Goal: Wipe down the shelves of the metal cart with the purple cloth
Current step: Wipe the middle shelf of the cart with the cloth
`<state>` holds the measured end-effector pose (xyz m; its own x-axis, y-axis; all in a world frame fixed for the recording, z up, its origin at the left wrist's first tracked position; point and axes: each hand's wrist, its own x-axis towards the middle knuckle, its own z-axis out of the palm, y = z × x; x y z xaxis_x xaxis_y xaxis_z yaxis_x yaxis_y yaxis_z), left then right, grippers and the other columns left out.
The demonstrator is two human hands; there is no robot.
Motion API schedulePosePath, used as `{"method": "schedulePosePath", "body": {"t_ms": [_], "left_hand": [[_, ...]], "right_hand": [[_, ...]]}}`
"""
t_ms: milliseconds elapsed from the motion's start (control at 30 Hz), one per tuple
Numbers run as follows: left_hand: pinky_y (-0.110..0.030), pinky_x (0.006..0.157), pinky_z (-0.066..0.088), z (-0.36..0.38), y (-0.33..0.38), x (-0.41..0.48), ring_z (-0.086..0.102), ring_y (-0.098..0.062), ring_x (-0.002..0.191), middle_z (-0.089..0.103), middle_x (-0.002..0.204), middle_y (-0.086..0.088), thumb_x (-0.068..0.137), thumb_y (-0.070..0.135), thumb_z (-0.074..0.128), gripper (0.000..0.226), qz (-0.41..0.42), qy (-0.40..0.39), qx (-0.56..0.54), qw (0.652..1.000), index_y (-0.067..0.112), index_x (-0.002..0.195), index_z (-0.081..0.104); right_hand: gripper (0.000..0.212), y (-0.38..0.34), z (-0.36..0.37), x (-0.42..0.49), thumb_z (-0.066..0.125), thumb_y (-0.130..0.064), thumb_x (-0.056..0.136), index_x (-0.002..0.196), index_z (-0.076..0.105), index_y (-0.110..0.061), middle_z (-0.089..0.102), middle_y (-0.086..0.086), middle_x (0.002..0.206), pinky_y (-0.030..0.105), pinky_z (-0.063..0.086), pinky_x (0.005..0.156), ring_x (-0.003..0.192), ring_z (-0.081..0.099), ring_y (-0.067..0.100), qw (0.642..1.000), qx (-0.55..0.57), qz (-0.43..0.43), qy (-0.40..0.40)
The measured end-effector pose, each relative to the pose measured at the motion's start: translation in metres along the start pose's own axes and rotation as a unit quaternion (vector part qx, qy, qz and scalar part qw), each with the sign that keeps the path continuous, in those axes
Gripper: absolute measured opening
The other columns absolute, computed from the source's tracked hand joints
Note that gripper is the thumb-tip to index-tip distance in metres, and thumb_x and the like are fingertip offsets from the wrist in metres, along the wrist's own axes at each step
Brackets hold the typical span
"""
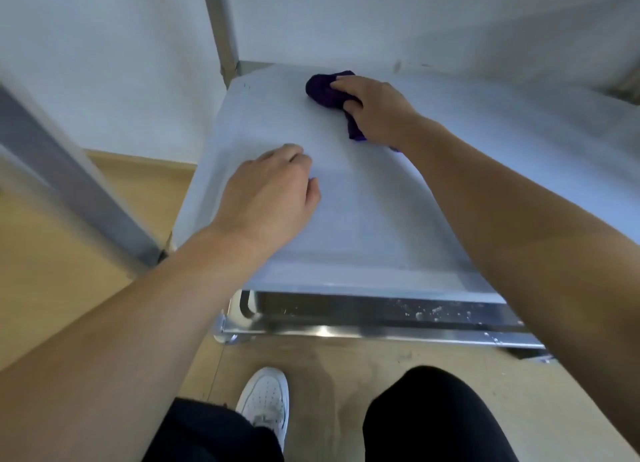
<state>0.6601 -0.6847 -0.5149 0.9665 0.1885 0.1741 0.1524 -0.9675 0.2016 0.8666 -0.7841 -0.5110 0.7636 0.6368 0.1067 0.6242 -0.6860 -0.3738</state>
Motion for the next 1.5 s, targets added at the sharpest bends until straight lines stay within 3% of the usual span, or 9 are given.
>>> {"method": "schedulePosePath", "body": {"t_ms": [200, 367, 567, 800, 900, 1067, 1167, 1300, 1500], "left_hand": [[-0.042, 0.09, 0.048, -0.002, 0.0, -0.006, 0.052, -0.026, 0.12, 0.05, 0.138, -0.003, 0.102, 0.029, 0.039, 0.038, 0.0, -0.015, -0.004, 1.0, 0.006, 0.123, 0.059], [-0.036, 0.064, 0.036, -0.002, 0.007, 0.001, 0.054, -0.03, 0.092, 0.054, 0.112, -0.009, 0.101, 0.025, 0.037, 0.026, -0.005, -0.028, 0.022, 0.999, 0.008, 0.085, 0.047], [-0.042, 0.072, 0.046, -0.012, 0.032, 0.001, 0.054, -0.034, 0.091, 0.054, 0.11, -0.013, 0.099, 0.027, 0.044, 0.032, 0.023, -0.039, 0.035, 0.998, 0.002, 0.082, 0.054], [-0.037, 0.075, 0.039, 0.001, 0.05, 0.015, 0.051, -0.036, 0.101, 0.057, 0.102, -0.017, 0.097, 0.034, 0.053, 0.031, -0.004, -0.004, -0.072, 0.997, 0.004, 0.098, 0.06], [-0.036, 0.079, 0.044, 0.003, 0.057, 0.019, 0.057, -0.03, 0.095, 0.063, 0.108, -0.007, 0.095, 0.025, 0.058, 0.026, 0.007, 0.015, -0.204, 0.979, 0.015, 0.119, 0.054], [-0.029, 0.071, 0.048, 0.0, 0.068, 0.023, 0.06, -0.023, 0.081, 0.06, 0.1, -0.002, 0.089, 0.007, 0.058, 0.027, -0.015, 0.029, -0.365, 0.931, 0.017, 0.112, 0.049], [-0.015, 0.061, 0.045, -0.003, 0.072, 0.026, 0.063, -0.015, 0.077, 0.06, 0.096, 0.005, 0.085, 0.006, 0.062, 0.035, -0.054, 0.038, -0.438, 0.896, 0.019, 0.114, 0.046], [-0.013, 0.066, 0.043, -0.004, 0.072, 0.032, 0.063, -0.007, 0.086, 0.062, 0.095, 0.011, 0.079, 0.017, 0.075, 0.053, -0.108, 0.053, -0.451, 0.884, 0.02, 0.122, 0.045], [-0.009, 0.065, 0.04, -0.004, 0.073, 0.038, 0.06, -0.007, 0.085, 0.064, 0.097, 0.009, 0.084, 0.035, 0.071, 0.043, -0.093, 0.07, -0.378, 0.918, 0.019, 0.12, 0.054]], "right_hand": [[0.044, -0.006, -0.009, -0.074, 0.04, -0.014, 0.101, 0.145, 0.041, -0.021, 0.037, -0.005, 0.153, 0.018, 0.02, 0.11, 0.139, 0.035, 0.017, 0.998, -0.018, -0.06, -0.018], [0.044, -0.007, -0.015, -0.139, 0.044, -0.009, 0.1, 0.143, 0.044, -0.015, 0.036, -0.002, 0.153, 0.009, 0.012, 0.107, 0.142, 0.032, 0.016, 0.997, -0.008, -0.075, -0.006], [0.035, -0.011, -0.029, -0.172, 0.049, -0.018, 0.099, 0.133, 0.057, -0.017, 0.048, 0.0, 0.143, -0.009, 0.016, 0.089, 0.132, 0.042, 0.011, 0.989, 0.115, 0.038, 0.083], [0.033, -0.006, -0.032, -0.172, 0.042, -0.028, 0.098, 0.089, 0.065, -0.005, 0.062, 0.01, 0.083, 0.033, 0.041, 0.075, 0.082, 0.055, 0.029, 0.989, 0.0, 0.134, 0.065], [0.029, -0.01, -0.03, -0.172, 0.043, -0.025, 0.099, 0.102, 0.065, -0.006, 0.067, 0.007, 0.1, 0.034, 0.046, 0.082, 0.092, 0.06, 0.026, 0.986, 0.043, 0.141, 0.074], [0.024, -0.012, -0.032, -0.173, 0.051, -0.036, 0.095, 0.109, 0.056, -0.017, 0.062, -0.006, 0.098, 0.017, 0.045, 0.064, 0.09, 0.06, 0.012, 0.966, 0.172, 0.177, 0.079], [0.049, -0.012, -0.03, -0.178, 0.064, -0.059, 0.081, 0.115, 0.052, -0.026, 0.06, -0.004, 0.108, 0.024, 0.049, 0.078, 0.1, 0.058, 0.014, 0.963, 0.211, 0.157, 0.06], [0.082, -0.015, -0.022, -0.183, 0.076, -0.065, 0.06, 0.127, 0.048, -0.025, 0.046, -0.001, 0.122, 0.025, 0.034, 0.093, 0.115, 0.039, 0.019, 0.989, 0.081, 0.112, 0.047], [0.034, -0.015, -0.018, -0.176, 0.068, -0.032, 0.082, 0.113, 0.065, -0.016, 0.056, 0.006, 0.11, 0.03, 0.039, 0.092, 0.102, 0.051, 0.029, 0.984, 0.053, 0.064, 0.157]]}}
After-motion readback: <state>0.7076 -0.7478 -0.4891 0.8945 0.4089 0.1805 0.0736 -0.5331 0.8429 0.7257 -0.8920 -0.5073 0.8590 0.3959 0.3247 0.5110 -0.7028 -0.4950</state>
